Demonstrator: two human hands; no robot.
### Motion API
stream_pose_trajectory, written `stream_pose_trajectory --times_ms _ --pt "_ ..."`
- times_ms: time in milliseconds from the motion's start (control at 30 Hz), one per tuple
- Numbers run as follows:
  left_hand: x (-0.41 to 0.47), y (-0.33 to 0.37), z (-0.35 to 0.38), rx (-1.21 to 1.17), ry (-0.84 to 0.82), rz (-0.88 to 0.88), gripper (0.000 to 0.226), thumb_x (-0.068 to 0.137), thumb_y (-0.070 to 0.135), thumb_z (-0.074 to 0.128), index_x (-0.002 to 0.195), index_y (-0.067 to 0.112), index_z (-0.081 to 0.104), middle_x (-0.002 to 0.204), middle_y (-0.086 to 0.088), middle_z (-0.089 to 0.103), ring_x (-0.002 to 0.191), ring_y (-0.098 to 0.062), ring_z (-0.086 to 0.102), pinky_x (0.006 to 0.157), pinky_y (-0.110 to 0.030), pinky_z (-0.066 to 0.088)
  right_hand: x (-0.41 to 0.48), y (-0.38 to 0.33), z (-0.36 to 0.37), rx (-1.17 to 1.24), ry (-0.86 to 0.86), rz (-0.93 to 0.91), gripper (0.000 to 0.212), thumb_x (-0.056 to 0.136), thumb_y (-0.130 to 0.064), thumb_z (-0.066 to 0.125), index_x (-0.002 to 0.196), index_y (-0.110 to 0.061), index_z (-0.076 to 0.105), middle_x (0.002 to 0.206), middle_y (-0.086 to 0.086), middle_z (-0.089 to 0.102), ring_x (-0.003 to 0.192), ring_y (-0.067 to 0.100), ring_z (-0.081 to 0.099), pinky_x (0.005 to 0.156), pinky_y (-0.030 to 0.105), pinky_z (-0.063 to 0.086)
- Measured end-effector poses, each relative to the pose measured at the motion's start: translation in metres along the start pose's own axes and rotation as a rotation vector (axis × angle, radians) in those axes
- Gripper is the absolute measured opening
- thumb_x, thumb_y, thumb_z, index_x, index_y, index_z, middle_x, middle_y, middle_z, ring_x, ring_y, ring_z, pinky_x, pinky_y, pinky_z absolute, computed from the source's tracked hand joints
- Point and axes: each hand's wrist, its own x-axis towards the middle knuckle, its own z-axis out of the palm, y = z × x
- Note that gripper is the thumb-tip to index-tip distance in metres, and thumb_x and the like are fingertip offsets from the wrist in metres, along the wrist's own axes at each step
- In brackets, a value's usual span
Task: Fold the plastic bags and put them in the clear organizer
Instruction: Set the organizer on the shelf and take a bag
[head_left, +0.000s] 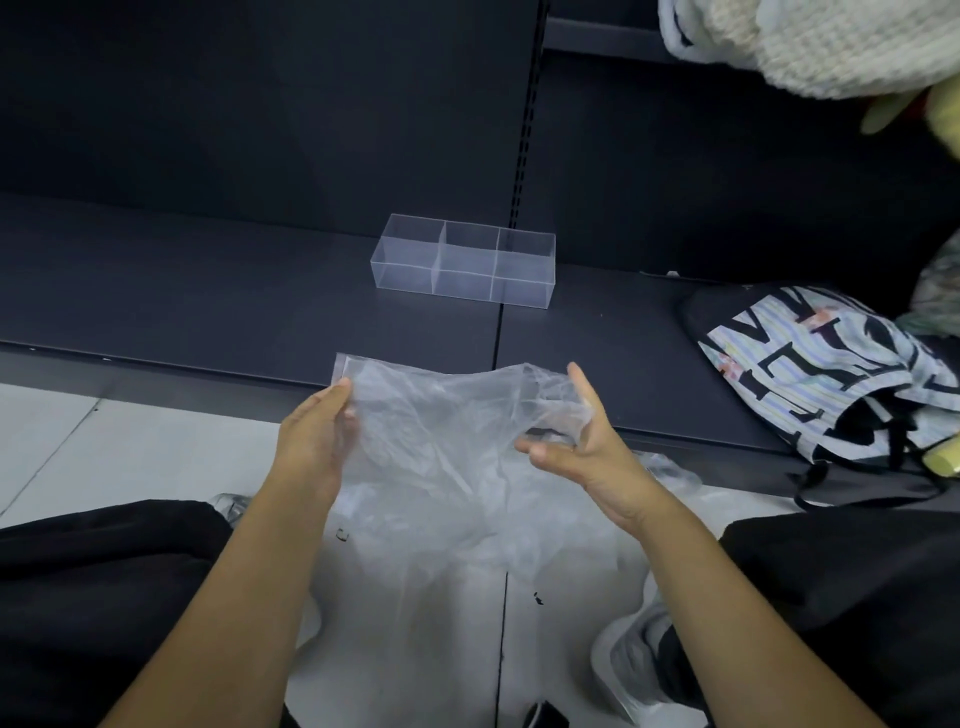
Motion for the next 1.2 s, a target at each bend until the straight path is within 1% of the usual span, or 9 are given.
stream_pose_trajectory --times_ms 100,167,267,500,600,667,767,1000,1200 --pt "0.006 0.002 0.001 -0.015 0.015 0.005 0.024 0.086 0.026 0.071 0.103 0.009 0.068 0.103 -0.006 0.066 0.088 -0.017 0.059 0.095 -0.03 0.051 0.013 -0.01 0.003 -0.022 0.191 -0.078 0.055 0.088 -0.018 0.069 0.134 -0.034 0.045 0.121 -0.003 0.065 0.1 0.018 0.069 0.092 0.036 0.054" --pt "0.013 0.005 0.004 -0.009 0.025 0.01 0.025 0.085 0.033 0.072 0.1 0.013 0.069 0.092 0.001 0.067 0.076 -0.012 0.06 0.08 -0.023 0.055 0.021 -0.016 0.002 -0.05 0.361 -0.088 0.017 0.097 -0.018 0.055 0.112 -0.013 0.062 0.101 0.008 0.073 0.086 0.02 0.072 0.084 0.036 0.058" --pt "0.028 0.014 0.01 0.064 0.12 0.009 0.02 0.084 0.041 0.07 0.081 0.022 0.068 0.076 0.008 0.065 0.064 -0.007 0.06 0.059 -0.019 0.051 0.035 -0.02 -0.006 0.007 0.482 -0.031 0.028 0.102 -0.023 0.045 0.09 -0.007 0.064 0.087 0.012 0.074 0.073 0.019 0.072 0.067 0.025 0.059" --pt "0.091 0.021 0.021 0.179 0.158 0.01 0.02 0.091 0.032 0.063 0.09 0.016 0.075 0.057 0.006 0.059 0.052 -0.007 0.053 0.058 -0.021 0.046 0.081 -0.014 -0.054 0.265 0.604 0.118 0.023 0.099 -0.025 0.05 0.086 -0.012 0.064 0.08 0.007 0.071 0.067 0.016 0.066 0.066 0.026 0.055" --pt "0.126 0.011 0.033 0.303 0.1 -0.028 0.029 0.095 0.036 0.056 0.099 0.013 0.072 0.081 0.003 0.069 0.067 -0.008 0.06 0.072 -0.025 0.048 0.11 -0.007 -0.073 0.409 0.674 0.166 0.014 0.093 -0.019 0.059 0.083 -0.012 0.065 0.076 0.006 0.067 0.068 0.016 0.064 0.065 0.027 0.053" --pt "0.14 -0.004 0.047 0.384 -0.096 -0.134 0.047 0.095 0.054 0.045 0.115 0.015 0.063 0.115 0.002 0.064 0.098 -0.015 0.062 0.092 -0.033 0.045 0.131 0.003 -0.078 0.469 0.668 0.202 0.015 0.094 -0.017 0.058 0.081 -0.01 0.063 0.075 0.007 0.065 0.068 0.018 0.063 0.065 0.028 0.053" --pt "0.155 -0.032 0.062 0.401 -0.335 -0.368 0.081 0.083 0.076 0.035 0.136 0.016 0.049 0.131 0.003 0.055 0.125 -0.024 0.051 0.112 -0.047 0.032 0.162 0.021 -0.083 0.542 0.664 0.26 0.019 0.095 -0.016 0.055 0.078 -0.009 0.059 0.076 0.009 0.063 0.068 0.019 0.062 0.063 0.029 0.053" --pt "0.163 -0.06 0.069 0.355 -0.397 -0.39 0.051 0.085 0.044 0.061 0.124 0.012 0.053 0.126 -0.004 0.056 0.109 -0.019 0.059 0.084 -0.031 0.051 0.202 0.053 -0.112 0.659 0.761 0.368 0.022 0.1 -0.022 0.047 0.085 -0.008 0.056 0.087 0.006 0.06 0.077 0.018 0.06 0.062 0.028 0.05" --pt "0.175 -0.051 0.09 0.302 -0.179 -0.305 0.029 0.092 0.019 0.063 0.117 0.005 0.06 0.109 -0.01 0.066 0.088 -0.02 0.066 0.069 -0.027 0.051 0.212 0.049 -0.124 0.498 0.763 0.435 0.017 0.097 -0.02 0.049 0.083 -0.013 0.055 0.081 0.005 0.06 0.065 0.014 0.06 0.049 0.02 0.043"
